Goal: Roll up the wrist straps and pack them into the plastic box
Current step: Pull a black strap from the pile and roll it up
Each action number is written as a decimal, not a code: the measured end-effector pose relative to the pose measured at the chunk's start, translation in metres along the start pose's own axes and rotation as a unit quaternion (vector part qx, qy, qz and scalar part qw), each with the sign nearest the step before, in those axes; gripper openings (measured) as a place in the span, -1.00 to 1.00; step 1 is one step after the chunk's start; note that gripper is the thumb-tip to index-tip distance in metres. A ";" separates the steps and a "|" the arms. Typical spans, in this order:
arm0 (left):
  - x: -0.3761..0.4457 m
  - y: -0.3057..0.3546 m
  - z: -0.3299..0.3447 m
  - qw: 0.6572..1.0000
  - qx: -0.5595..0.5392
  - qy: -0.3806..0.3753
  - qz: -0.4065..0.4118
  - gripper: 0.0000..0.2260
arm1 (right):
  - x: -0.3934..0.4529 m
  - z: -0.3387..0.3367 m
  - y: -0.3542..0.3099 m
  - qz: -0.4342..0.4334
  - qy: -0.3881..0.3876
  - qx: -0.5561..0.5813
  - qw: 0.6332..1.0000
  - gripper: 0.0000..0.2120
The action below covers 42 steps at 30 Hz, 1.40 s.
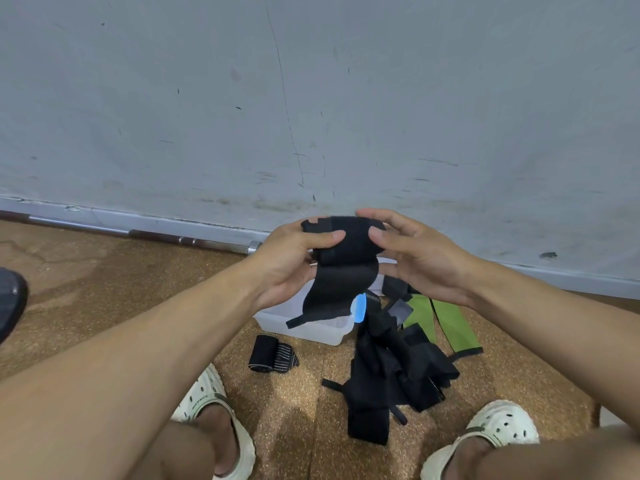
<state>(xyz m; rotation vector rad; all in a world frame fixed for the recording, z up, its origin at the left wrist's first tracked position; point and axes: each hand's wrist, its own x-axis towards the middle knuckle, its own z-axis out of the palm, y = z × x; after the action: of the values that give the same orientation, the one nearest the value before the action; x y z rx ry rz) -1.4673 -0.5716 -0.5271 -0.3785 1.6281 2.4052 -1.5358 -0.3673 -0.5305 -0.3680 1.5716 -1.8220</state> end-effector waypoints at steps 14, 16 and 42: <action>0.000 -0.006 0.009 0.999 -0.039 0.002 -0.021 -0.60 | 0.000 -0.004 0.003 -0.024 0.004 -0.039 0.999 -0.44; 0.000 -0.006 0.007 0.999 -0.027 -0.003 -0.035 -0.66 | -0.001 -0.003 0.005 -0.034 0.002 -0.059 0.998 -0.44; -0.005 0.001 0.004 0.999 -0.026 0.013 -0.013 -0.52 | -0.001 0.003 0.001 0.066 0.003 0.064 0.996 -0.62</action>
<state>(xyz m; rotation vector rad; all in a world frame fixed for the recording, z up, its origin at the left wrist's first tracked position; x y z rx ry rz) -1.4635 -0.5686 -0.5233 -0.4395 1.5634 2.4368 -1.5329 -0.3683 -0.5301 -0.1932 1.4393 -1.8117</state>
